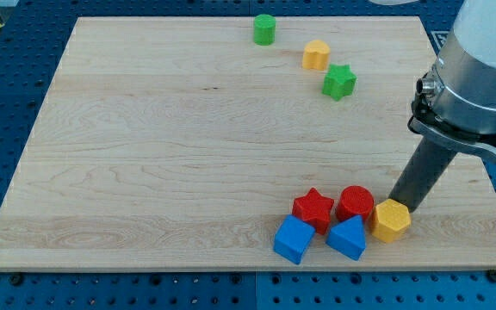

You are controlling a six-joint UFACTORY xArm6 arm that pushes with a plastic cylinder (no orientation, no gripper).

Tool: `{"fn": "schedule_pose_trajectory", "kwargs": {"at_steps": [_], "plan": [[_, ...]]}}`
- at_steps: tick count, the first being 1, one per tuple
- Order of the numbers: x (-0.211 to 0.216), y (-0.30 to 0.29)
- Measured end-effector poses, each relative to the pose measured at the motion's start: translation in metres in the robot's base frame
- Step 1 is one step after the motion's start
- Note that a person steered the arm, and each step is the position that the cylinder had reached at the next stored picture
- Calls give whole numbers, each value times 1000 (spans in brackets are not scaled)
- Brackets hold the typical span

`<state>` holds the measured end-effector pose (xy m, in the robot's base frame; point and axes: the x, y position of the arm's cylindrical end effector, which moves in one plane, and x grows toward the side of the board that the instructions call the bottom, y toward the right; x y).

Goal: Move the green star towards the top right of the red star

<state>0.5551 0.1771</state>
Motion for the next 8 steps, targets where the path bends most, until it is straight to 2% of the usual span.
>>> {"fn": "schedule_pose_trajectory", "kwargs": {"at_steps": [1,3,4,5,6,7,8], "plan": [[-11,2],[-138,55],[-194,51],[-227,17],[-242,-18],[-221,-37],[-171,-40]]}}
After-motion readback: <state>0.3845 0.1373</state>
